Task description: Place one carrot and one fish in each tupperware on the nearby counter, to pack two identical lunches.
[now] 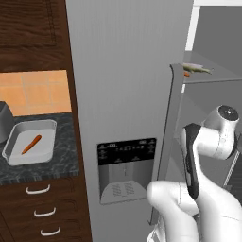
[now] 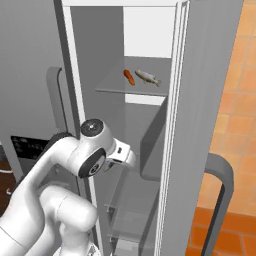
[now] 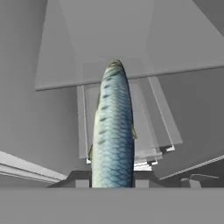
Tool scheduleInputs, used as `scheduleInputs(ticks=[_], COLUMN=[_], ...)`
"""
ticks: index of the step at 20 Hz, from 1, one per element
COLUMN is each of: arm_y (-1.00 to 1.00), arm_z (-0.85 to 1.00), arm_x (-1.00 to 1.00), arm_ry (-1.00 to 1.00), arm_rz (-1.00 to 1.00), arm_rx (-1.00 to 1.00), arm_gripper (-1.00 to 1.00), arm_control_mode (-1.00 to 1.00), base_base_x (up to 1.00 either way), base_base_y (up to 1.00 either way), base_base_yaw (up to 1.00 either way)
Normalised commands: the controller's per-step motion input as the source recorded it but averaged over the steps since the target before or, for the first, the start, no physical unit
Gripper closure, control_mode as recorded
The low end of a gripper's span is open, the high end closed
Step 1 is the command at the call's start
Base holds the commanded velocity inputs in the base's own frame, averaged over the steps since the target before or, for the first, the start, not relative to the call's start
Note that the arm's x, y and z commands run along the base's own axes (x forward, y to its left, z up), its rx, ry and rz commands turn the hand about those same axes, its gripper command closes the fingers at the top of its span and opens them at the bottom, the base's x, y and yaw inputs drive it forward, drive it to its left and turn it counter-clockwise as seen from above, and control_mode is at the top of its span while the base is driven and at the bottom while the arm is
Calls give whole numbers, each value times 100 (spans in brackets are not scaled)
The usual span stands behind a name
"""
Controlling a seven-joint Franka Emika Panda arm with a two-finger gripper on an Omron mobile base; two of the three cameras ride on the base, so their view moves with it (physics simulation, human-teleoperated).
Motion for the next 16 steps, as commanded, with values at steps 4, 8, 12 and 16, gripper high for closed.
scheduleInputs(ticks=[4, 8, 12, 16], arm_y=[0, -4, -1, 0], arm_z=[7, 0, 0, 0], arm_x=[-48, -64, -25, 0], arm_ry=[31, 28, 3, 0], arm_rz=[-20, -16, -3, 0], arm_rx=[0, 0, 0, 0], arm_gripper=[100, 100, 100, 100], arm_control_mode=[-100, -100, 100, 100], base_base_x=[0, 0, -75, -94], base_base_y=[0, 0, 9, 85], base_base_yaw=[0, 0, -7, -2])
